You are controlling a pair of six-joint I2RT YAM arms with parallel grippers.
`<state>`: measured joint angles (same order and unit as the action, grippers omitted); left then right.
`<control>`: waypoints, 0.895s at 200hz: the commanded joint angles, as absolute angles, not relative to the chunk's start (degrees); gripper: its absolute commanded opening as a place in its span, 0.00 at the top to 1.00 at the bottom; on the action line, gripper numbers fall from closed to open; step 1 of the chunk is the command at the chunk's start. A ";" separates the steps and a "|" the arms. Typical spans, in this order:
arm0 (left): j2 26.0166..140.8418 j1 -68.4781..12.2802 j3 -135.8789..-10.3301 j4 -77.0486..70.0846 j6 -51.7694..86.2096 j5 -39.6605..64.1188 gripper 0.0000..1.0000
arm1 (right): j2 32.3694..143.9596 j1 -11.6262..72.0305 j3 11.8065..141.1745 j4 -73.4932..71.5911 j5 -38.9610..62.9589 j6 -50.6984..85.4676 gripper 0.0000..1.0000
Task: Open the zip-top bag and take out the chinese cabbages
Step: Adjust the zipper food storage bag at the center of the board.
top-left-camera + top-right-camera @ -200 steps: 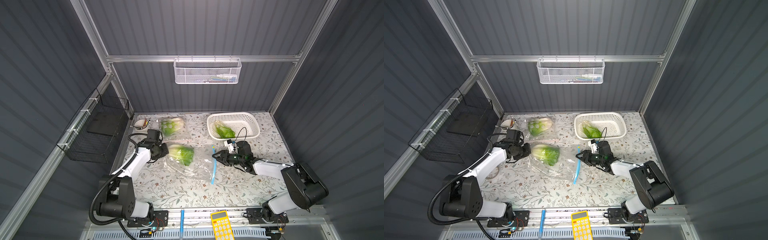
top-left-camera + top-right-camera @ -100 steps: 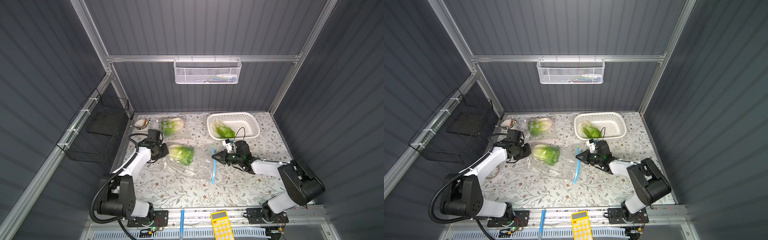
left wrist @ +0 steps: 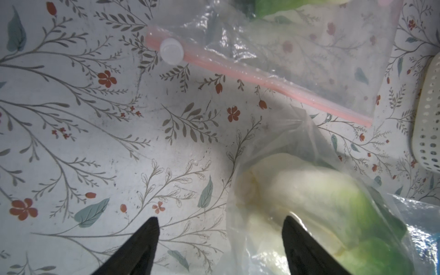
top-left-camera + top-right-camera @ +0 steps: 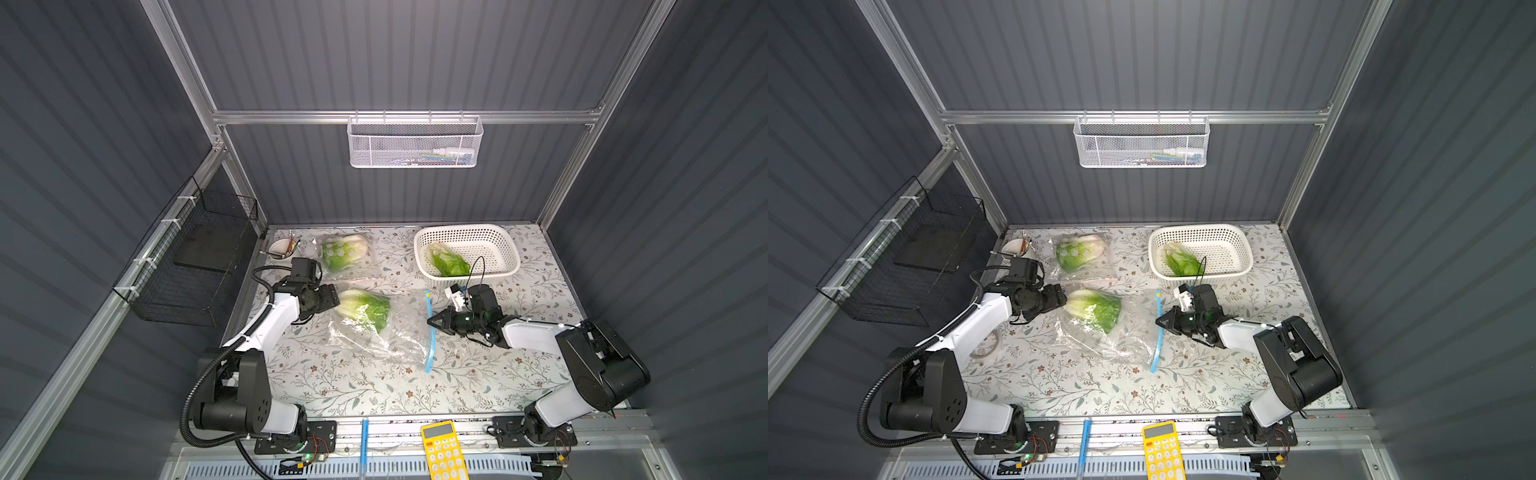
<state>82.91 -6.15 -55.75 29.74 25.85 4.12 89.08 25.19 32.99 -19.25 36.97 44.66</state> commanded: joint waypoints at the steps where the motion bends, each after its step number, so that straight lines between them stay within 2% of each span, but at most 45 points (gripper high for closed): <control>1: 86.17 -4.50 -57.74 26.75 28.19 11.78 0.18 | 89.17 25.30 33.33 -15.91 36.00 41.68 1.00; 39: 89.23 -3.34 -55.97 21.89 30.63 21.88 0.24 | 88.77 25.30 33.70 -13.89 35.07 40.18 1.00; 81: 91.86 -3.34 -55.77 21.49 30.72 24.74 0.31 | 89.09 25.31 33.75 -14.06 35.17 40.17 1.00; 179: 92.64 -3.34 -55.20 20.70 31.38 27.03 0.86 | 90.18 25.29 34.30 -14.06 35.12 40.19 1.00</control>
<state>92.27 -3.53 -56.03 19.92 31.90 25.63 89.62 25.19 33.45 -14.90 35.59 40.88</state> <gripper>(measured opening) 0.185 0.050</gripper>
